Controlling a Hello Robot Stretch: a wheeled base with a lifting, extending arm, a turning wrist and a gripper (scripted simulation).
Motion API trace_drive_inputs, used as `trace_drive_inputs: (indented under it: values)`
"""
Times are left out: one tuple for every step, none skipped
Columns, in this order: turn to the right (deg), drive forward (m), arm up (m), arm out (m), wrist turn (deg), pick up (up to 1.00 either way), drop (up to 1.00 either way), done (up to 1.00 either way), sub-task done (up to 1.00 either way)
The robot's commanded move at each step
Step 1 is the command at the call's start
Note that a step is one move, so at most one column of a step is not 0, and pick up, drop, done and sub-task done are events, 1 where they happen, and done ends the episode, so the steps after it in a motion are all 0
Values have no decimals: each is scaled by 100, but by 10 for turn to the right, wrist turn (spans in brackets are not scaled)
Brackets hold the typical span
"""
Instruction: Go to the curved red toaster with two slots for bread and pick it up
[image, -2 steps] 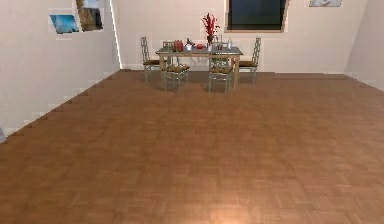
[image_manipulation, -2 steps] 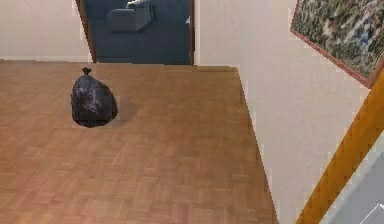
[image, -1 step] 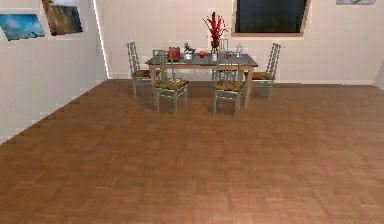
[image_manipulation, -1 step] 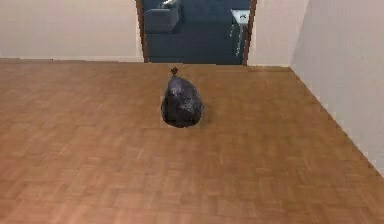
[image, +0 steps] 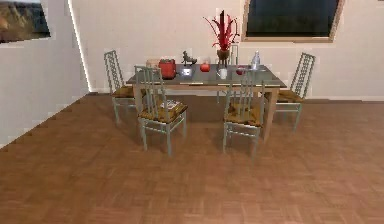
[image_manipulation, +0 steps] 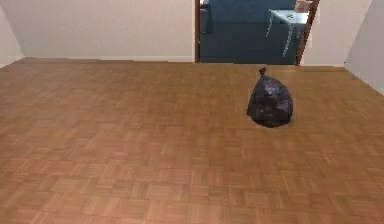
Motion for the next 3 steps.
trace_drive_inputs:
  values:
    - [0,100,0,0,0,0,0,0,0]
    - [150,0,0,0,0,0,0,0,0]
    - [0,10,0,0,0,0,0,0,0]
